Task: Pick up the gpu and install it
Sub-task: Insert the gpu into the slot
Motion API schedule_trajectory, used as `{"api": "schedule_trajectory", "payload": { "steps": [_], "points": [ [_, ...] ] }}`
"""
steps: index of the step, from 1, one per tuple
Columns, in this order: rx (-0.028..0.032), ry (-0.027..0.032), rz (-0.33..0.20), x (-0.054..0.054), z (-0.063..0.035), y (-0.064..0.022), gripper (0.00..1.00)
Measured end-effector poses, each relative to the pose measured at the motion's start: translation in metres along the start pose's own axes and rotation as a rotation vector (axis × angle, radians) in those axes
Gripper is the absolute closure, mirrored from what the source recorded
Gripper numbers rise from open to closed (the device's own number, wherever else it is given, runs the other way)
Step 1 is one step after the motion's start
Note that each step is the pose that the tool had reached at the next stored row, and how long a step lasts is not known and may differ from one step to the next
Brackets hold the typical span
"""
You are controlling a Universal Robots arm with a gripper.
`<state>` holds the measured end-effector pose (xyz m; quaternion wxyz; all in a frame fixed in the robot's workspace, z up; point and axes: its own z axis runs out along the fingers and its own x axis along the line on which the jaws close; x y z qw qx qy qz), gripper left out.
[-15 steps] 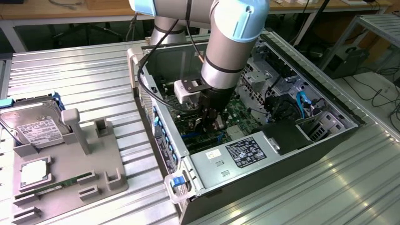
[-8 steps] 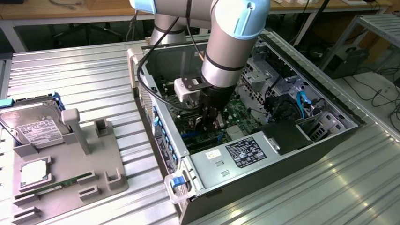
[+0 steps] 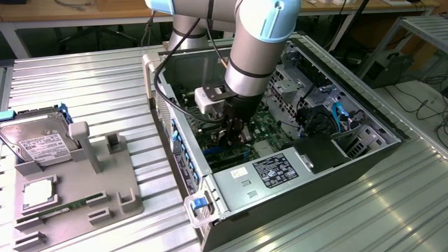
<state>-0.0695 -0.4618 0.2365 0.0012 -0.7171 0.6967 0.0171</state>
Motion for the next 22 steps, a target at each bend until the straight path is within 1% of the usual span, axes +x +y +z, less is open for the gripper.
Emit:
{"api": "schedule_trajectory", "payload": {
  "steps": [3, 10, 13, 16, 19, 22],
  "points": [
    [-0.0001, -0.0007, -0.005, -0.0001, 0.0009, 0.0000, 0.72],
    [-0.0006, -0.0075, -0.005, 0.0001, 0.0074, -0.0001, 0.72],
    [-0.0006, -0.0100, -0.005, 0.0000, 0.0070, -0.0001, 0.72],
    [-0.0006, -0.0100, -0.005, -0.0001, 0.0041, -0.0001, 0.72],
    [-0.0007, -0.0104, -0.005, -0.0001, 0.0040, 0.0004, 0.72],
    [-0.0006, -0.0125, -0.005, 0.0000, 0.0049, 0.0013, 0.72]
  ]
}}
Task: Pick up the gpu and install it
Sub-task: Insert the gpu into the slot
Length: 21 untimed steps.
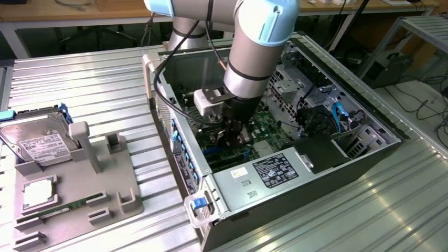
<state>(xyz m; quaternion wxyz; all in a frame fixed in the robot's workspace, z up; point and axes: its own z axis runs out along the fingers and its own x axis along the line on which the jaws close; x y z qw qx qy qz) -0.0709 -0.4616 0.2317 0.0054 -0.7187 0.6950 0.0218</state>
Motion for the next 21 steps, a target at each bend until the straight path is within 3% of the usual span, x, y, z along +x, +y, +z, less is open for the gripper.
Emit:
{"api": "schedule_trajectory", "payload": {
  "steps": [8, 12, 14, 21],
  "points": [
    [-0.0013, -0.0060, 0.000, 0.0003, 0.0061, 0.0000, 0.72],
    [0.0001, -0.0089, 0.000, -0.0003, 0.0020, -0.0002, 0.72],
    [-0.0011, -0.0065, 0.000, -0.0001, -0.0021, 0.0001, 0.72],
    [-0.0011, -0.0061, 0.000, 0.0007, -0.0022, 0.0002, 0.72]
  ]
}}
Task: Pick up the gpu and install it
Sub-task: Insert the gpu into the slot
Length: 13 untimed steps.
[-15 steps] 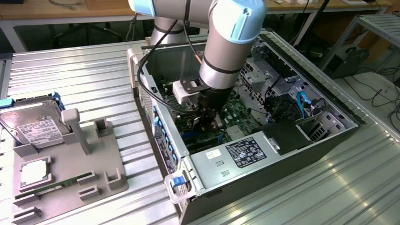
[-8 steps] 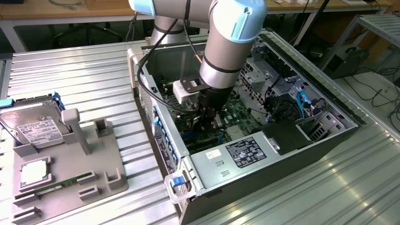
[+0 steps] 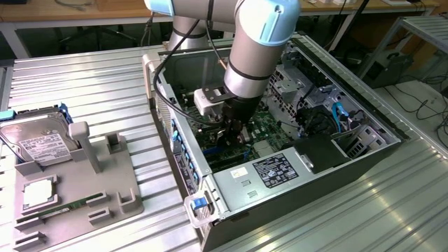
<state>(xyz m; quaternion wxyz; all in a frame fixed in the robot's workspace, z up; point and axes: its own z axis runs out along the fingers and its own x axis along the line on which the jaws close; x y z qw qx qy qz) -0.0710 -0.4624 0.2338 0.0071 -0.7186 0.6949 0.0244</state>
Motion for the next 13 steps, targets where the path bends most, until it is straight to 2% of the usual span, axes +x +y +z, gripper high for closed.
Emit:
{"api": "schedule_trajectory", "payload": {
  "steps": [1, 2, 3, 5, 6, 7, 8, 9, 11, 13],
  "points": [
    [0.0000, 0.0000, 0.001, 0.001, 0.0005, 0.0000, 0.72],
    [-0.0045, 0.0003, 0.001, 0.002, 0.0112, 0.0000, 0.72],
    [-0.0043, -0.0006, 0.001, 0.001, -0.0083, 0.0003, 0.72],
    [-0.0045, 0.0002, 0.001, 0.001, -0.0085, 0.0004, 0.72],
    [-0.0046, 0.0030, 0.001, 0.000, -0.0077, -0.0011, 0.72],
    [-0.0050, 0.0154, 0.002, 0.000, -0.0073, -0.0048, 0.72],
    [-0.0061, 0.0486, 0.002, -0.002, -0.0072, -0.0048, 0.72],
    [-0.0060, 0.0486, 0.002, -0.006, -0.0065, -0.0043, 0.72],
    [-0.0061, 0.0485, 0.002, -0.006, -0.0064, -0.0024, 0.72],
    [-0.0113, 0.0448, 0.002, -0.006, -0.0064, -0.0065, 0.72]
  ]
}}
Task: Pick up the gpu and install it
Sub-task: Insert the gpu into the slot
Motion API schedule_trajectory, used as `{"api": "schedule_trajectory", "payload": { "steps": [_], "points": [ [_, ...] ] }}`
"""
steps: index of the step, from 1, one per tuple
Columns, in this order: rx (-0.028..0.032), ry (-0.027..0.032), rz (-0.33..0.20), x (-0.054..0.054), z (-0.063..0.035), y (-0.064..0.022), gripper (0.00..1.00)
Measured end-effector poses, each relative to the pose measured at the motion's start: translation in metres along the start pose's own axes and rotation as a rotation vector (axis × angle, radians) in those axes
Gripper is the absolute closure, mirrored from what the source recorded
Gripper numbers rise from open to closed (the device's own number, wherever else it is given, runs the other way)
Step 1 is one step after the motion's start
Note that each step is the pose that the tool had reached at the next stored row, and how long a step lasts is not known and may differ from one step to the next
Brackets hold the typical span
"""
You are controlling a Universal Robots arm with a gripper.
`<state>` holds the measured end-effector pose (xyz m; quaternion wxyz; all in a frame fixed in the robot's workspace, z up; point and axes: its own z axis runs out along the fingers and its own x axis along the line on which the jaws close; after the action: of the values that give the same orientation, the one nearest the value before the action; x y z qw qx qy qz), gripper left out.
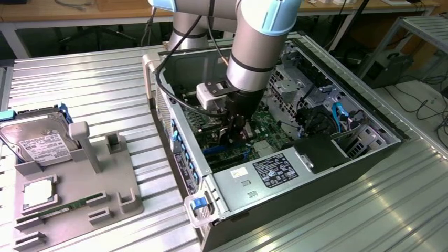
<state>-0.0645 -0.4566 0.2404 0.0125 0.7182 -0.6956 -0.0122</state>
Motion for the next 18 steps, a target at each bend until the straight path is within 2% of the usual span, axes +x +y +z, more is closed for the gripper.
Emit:
{"api": "schedule_trajectory", "payload": {
  "steps": [18],
  "points": [
    [-0.0025, -0.0047, 0.009, 0.0000, 0.0004, 0.0031, 0.72]
  ]
}}
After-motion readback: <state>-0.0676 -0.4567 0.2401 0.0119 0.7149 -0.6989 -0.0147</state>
